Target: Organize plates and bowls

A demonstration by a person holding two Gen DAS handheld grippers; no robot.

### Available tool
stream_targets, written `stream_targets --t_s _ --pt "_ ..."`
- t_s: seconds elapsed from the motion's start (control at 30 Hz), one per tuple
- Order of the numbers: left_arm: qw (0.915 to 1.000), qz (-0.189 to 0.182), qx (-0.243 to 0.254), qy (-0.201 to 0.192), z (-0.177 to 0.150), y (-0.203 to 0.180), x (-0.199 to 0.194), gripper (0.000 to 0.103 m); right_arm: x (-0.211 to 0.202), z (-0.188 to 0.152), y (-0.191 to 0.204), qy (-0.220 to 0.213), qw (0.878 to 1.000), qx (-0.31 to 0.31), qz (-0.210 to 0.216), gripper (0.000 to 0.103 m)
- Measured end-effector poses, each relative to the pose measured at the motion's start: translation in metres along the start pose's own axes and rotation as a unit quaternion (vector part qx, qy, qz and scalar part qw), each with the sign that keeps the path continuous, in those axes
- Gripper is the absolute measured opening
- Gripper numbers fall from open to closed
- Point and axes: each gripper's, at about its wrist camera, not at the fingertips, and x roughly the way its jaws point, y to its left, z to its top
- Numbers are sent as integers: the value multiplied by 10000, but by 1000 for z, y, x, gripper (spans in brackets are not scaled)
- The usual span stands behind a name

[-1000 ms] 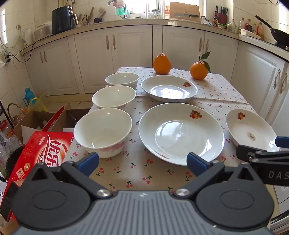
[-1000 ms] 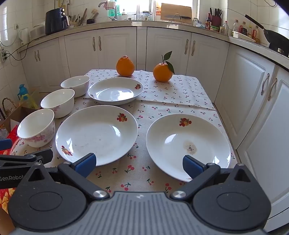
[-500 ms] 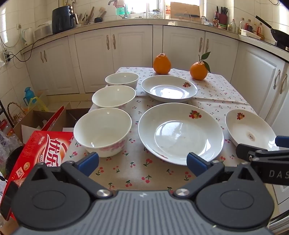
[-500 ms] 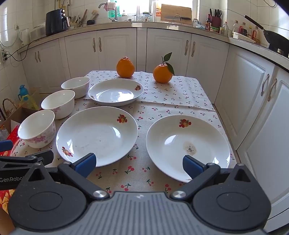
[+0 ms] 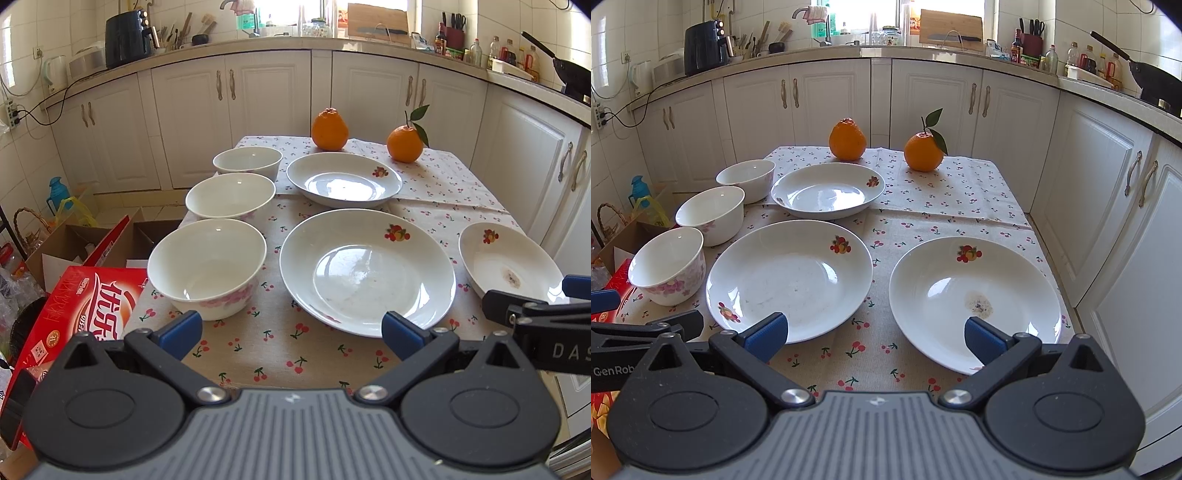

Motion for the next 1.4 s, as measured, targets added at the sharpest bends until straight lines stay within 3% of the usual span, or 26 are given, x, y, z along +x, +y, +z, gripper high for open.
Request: stream_targets --t_s 1.4 --pt "10000 -14 -62 -51 -1 3 -1 102 -1 3 2 -56 10000 -1 17 103"
